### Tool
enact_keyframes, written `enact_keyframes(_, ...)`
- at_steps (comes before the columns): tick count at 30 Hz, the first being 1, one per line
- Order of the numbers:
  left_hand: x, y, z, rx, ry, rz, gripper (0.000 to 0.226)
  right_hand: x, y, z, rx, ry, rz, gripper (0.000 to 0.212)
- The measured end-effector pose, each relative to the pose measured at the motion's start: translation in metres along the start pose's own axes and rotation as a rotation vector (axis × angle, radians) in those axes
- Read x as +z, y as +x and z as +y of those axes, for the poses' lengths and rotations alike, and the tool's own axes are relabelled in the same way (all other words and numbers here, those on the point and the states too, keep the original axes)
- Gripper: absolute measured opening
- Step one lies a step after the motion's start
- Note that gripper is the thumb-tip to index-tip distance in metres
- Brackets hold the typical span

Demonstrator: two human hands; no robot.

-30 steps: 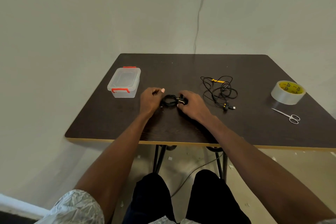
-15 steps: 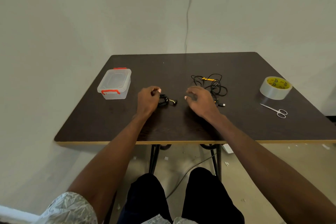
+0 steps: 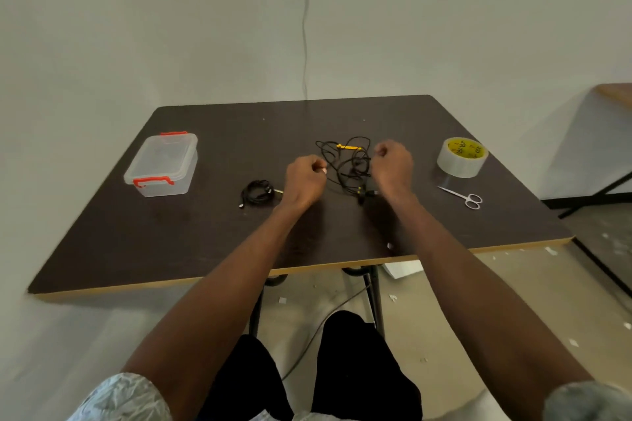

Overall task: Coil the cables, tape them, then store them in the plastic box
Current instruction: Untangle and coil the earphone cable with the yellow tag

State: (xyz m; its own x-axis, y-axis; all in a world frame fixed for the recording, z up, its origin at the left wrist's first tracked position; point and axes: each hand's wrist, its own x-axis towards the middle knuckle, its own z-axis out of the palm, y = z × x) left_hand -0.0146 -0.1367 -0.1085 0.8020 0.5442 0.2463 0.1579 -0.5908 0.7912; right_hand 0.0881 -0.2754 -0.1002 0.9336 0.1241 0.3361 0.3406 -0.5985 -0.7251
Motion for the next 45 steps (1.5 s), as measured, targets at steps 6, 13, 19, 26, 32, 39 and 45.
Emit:
enact_keyframes(6,0.023,0.001,0.004,-0.099,0.168,-0.079,0.019,-0.016,-0.003,0.036,0.019,0.037,-0.158,0.015)
enact_keyframes(13,0.038,-0.005,0.007,-0.261,0.310,-0.018,0.049,-0.006,-0.028,0.047,-0.036,0.077,-0.210,0.014)
enact_keyframes(19,0.035,-0.002,0.013,-0.403,0.206,-0.030,0.035,-0.004,-0.031,0.047,-0.046,0.076,-0.200,0.016)
enact_keyframes(26,0.028,0.003,0.019,-0.464,0.188,-0.057,0.037,-0.005,-0.029,0.044,0.008,0.117,-0.168,0.018)
enact_keyframes(32,0.029,-0.002,0.010,-0.427,0.133,0.044,0.022,-0.020,-0.023,0.045,-0.152,-0.087,-0.517,0.008)
enact_keyframes(39,0.029,-0.003,-0.002,-0.391,-0.099,0.212,0.013,-0.023,-0.028,0.037,0.196,0.333,-0.093,0.016)
enact_keyframes(45,0.012,0.003,0.035,-0.346,-0.364,0.197,0.010,-0.072,0.001,-0.031,-0.040,0.500,0.314,0.022)
